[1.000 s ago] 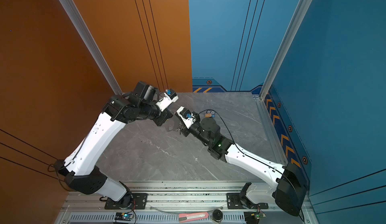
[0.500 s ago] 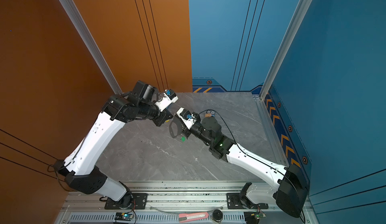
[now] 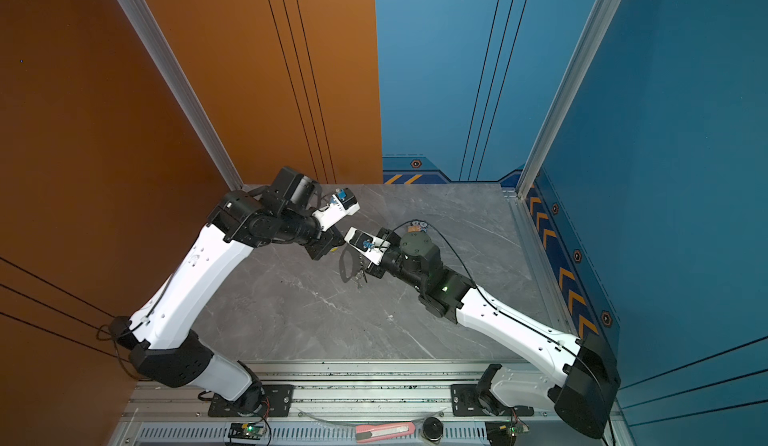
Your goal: Remove the keys from the keyring
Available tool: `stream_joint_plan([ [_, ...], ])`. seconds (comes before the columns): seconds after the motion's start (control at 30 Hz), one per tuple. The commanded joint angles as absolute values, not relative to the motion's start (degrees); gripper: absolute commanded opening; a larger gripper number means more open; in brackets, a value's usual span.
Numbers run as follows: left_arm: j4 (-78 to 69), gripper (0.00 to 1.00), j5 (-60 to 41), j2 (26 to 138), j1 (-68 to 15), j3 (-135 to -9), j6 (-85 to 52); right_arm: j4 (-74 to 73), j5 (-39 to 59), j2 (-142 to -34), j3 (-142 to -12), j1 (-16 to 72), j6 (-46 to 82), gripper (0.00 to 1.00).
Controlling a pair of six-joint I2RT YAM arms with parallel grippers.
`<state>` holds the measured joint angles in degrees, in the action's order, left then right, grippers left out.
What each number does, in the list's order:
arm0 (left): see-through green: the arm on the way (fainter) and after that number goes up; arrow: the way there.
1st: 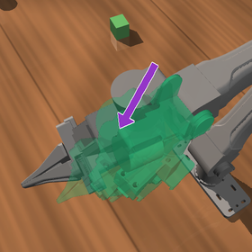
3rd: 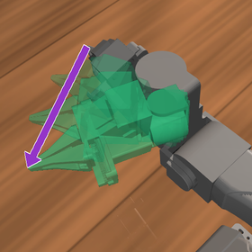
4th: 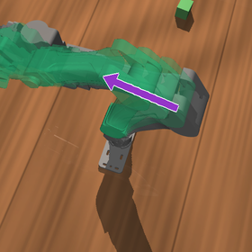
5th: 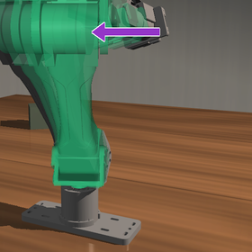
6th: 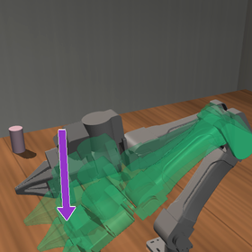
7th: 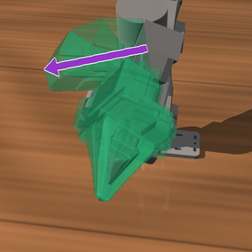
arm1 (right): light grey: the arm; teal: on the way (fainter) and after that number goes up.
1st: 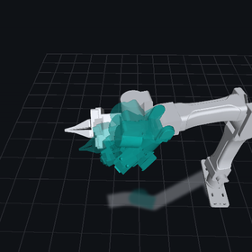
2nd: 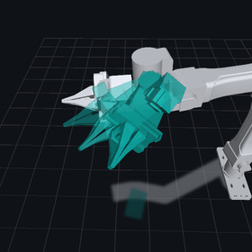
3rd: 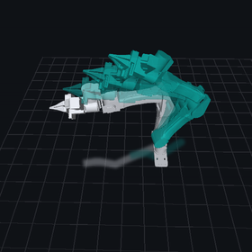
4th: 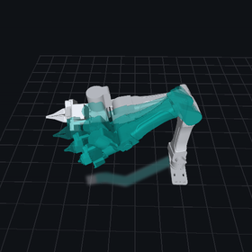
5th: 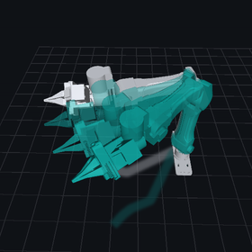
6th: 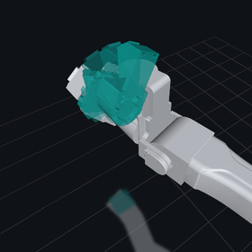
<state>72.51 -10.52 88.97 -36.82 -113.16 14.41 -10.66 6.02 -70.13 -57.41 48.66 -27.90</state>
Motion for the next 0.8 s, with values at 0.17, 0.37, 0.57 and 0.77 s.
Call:
stream_joint_plan([
  [0.17, 79.99, 0.0, -5.14, 88.72, -37.98, -115.34, 19.54, 2.8, 0.73, -68.23, -57.93, 47.7, -33.84, 0.0],
  [0.37, 82.92, 0.0, -0.18, 90.37, -38.68, -116.22, 21.68, 6.68, 1.44, -66.55, -57.85, 48.03, -37.75, 0.0],
  [0.57, 82.97, 0.0, 1.11, 90.84, -38.83, -116.9, 23.45, 9.86, 4.27, -64.9, -57.92, 48.29, -38.6, 0.0],
  [0.77, 82.94, 0.0, 3.44, 91.51, -38.72, -116.7, 28.65, 11.8, 10.05, -63.38, -58.27, 48.73, -37.09, 0.0],
])
